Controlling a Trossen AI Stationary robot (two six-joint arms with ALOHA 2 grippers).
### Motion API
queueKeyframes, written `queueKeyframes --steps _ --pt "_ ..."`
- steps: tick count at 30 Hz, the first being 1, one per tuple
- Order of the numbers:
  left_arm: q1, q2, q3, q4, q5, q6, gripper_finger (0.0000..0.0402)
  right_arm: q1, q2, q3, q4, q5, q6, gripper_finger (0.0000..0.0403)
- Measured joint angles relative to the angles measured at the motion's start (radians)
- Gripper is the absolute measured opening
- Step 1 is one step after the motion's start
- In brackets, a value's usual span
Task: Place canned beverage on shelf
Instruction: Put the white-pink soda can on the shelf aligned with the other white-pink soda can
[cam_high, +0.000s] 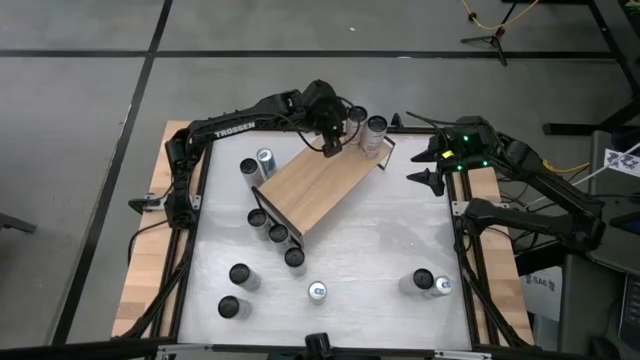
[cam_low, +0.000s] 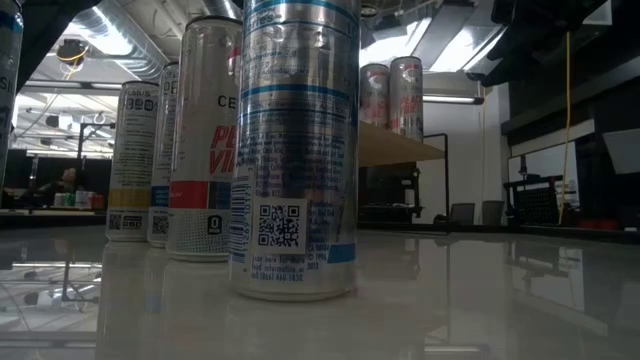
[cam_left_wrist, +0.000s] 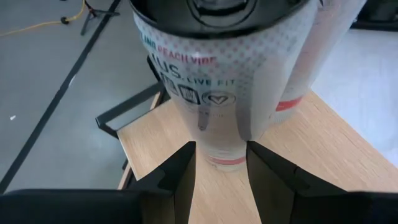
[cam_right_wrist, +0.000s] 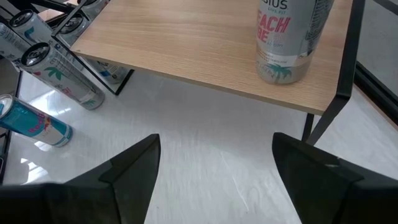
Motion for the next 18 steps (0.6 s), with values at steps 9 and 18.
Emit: queueKeyframes --steps 9,18 --pt "0.0 0.0 0.0 -0.012 -0.003 0.001 0.013 0.0 0.0 0.0 0.0 0.0 0.0 0.0305" --pt "0.003 0.0 0.0 -0.055 -0.063 0.002 0.013 0.0 0.0 0.0 0.0 0.0 0.0 0.0305"
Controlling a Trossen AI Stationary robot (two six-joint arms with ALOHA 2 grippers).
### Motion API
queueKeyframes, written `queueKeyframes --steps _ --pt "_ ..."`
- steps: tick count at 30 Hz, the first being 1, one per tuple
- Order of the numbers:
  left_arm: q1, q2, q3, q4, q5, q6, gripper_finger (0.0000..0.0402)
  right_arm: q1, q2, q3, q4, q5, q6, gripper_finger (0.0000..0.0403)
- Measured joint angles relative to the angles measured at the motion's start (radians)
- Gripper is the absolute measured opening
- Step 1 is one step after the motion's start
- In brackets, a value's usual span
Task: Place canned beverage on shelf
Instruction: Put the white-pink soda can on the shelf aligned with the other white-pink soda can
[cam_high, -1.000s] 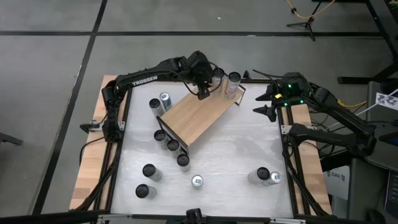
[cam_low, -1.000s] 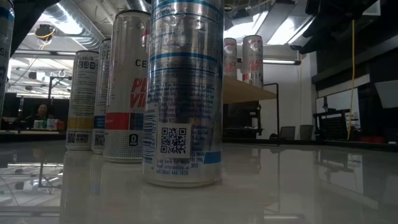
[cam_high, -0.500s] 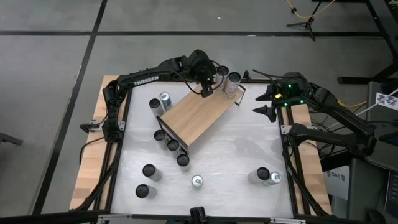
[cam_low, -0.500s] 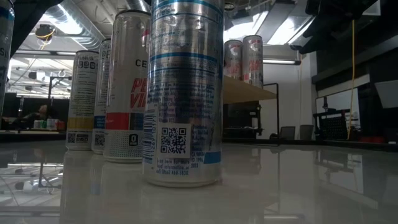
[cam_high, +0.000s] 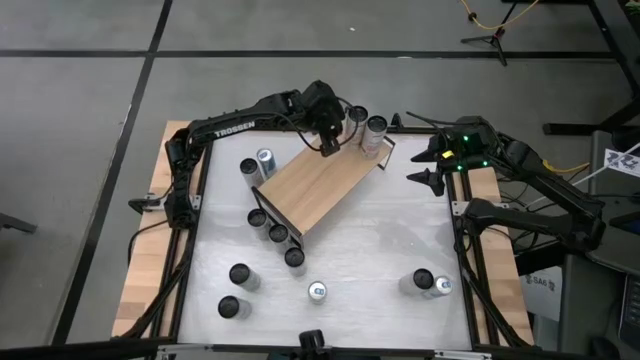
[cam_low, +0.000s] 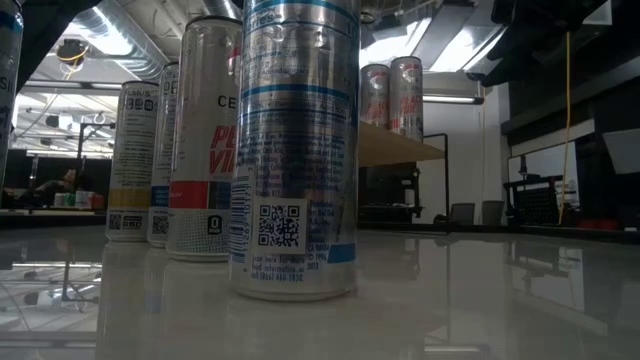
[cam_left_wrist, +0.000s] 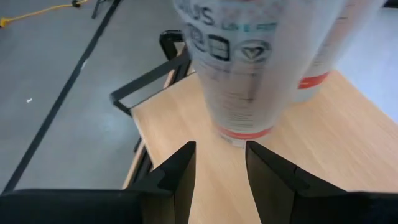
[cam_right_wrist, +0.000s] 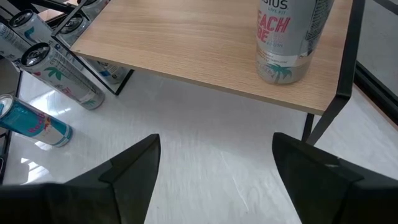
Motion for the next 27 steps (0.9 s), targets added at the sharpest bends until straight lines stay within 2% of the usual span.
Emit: queueKeyframes --steps 13,18,27 --pt "-0.001 0.01 0.0 0.101 0.004 0.0 0.013 0.0 0.0 0.0 0.0 0.0 0.0 0.0305" --pt "-0.001 0.023 0.0 0.13 0.04 -0.001 0.013 0.0 0.0 0.0 0.0 0.0 0.0 0.0305" --pt "0.004 0.03 0.0 0.131 0.029 -0.002 0.013 0.0 0.0 0.0 0.0 0.0 0.0 0.0305"
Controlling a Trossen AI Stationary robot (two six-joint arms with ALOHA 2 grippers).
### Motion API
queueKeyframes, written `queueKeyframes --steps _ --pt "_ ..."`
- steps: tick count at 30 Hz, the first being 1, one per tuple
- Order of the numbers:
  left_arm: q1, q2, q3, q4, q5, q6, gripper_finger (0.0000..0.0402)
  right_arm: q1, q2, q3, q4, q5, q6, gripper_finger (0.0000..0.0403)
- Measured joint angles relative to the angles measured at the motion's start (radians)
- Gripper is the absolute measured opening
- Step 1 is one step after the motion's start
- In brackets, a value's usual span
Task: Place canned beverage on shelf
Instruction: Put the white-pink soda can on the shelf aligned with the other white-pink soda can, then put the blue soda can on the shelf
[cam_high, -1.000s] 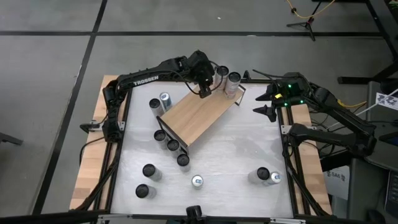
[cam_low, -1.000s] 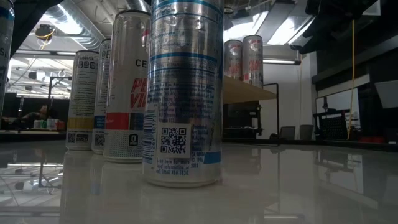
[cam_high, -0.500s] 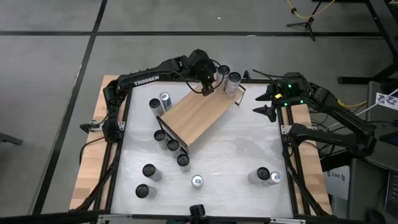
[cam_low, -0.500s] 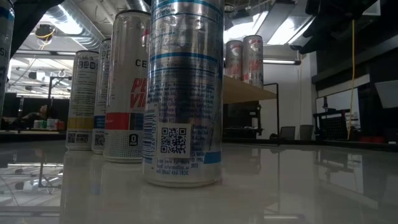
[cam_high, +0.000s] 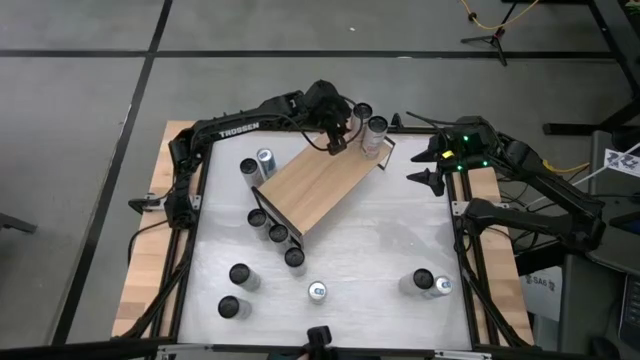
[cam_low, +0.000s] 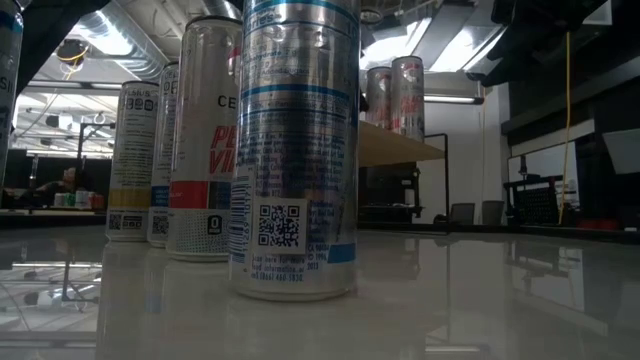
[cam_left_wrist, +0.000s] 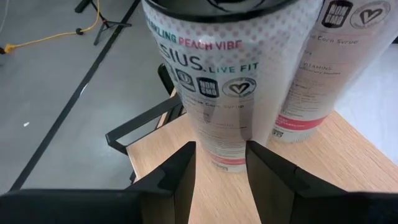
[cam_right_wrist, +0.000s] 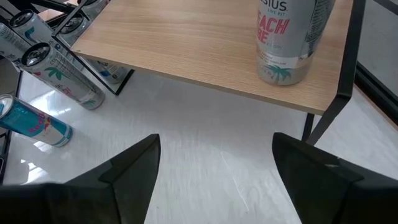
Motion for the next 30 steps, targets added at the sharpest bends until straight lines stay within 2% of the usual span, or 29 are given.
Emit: queueKeyframes --steps 8,15,24,30 --pt "0.008 -0.011 0.001 -0.024 -0.01 0.001 0.013 0.0 0.0 0.0 0.0 0.0 0.0 0.0305" --pt "-0.009 -0.09 0.021 -0.193 -0.026 0.0 0.013 0.0 0.0 0.0 0.0 0.0 0.0 0.0305" --pt "-0.142 -0.219 0.022 -0.388 -0.02 -0.008 0.013 0.0 0.0 0.0 0.0 0.0 0.0 0.0305" --pt "-0.255 -0.262 0.022 -0.401 -0.018 -0.099 0.013 0.0 0.0 0.0 0.0 0.0 0.0 0.0305"
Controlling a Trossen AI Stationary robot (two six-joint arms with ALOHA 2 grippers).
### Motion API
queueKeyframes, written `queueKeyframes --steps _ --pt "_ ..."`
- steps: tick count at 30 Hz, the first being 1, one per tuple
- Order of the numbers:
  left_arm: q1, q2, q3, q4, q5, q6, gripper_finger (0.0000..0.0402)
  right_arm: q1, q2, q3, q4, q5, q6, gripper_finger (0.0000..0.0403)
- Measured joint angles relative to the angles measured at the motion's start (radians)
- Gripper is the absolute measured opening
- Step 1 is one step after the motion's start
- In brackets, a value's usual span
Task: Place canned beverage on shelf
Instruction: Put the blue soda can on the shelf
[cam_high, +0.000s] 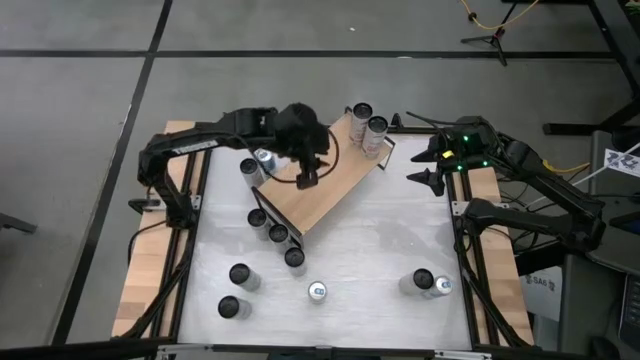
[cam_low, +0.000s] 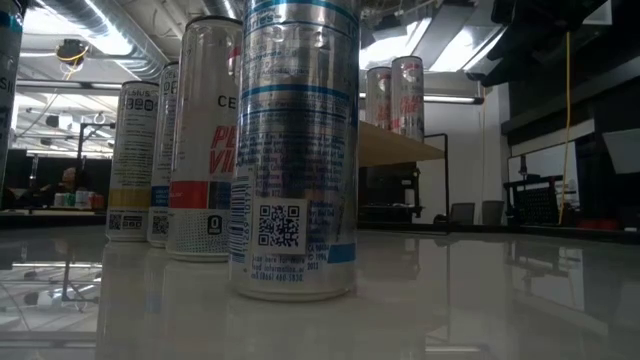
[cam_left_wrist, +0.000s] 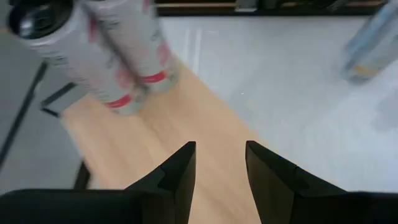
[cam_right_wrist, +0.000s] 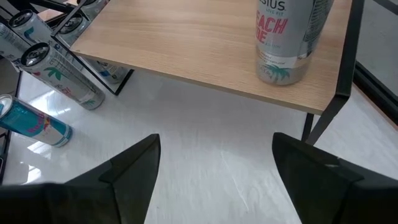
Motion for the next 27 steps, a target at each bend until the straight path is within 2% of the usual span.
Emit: queueKeyframes --steps 12,27 --pt "-0.116 -0.011 0.0 -0.004 -0.009 -0.175 0.013 0.0 0.0 0.0 0.0 0.0 0.0 0.0305" --pt "-0.123 -0.011 0.0 -0.004 -0.023 -0.223 0.013 0.0 0.0 0.0 0.0 0.0 0.0 0.0305"
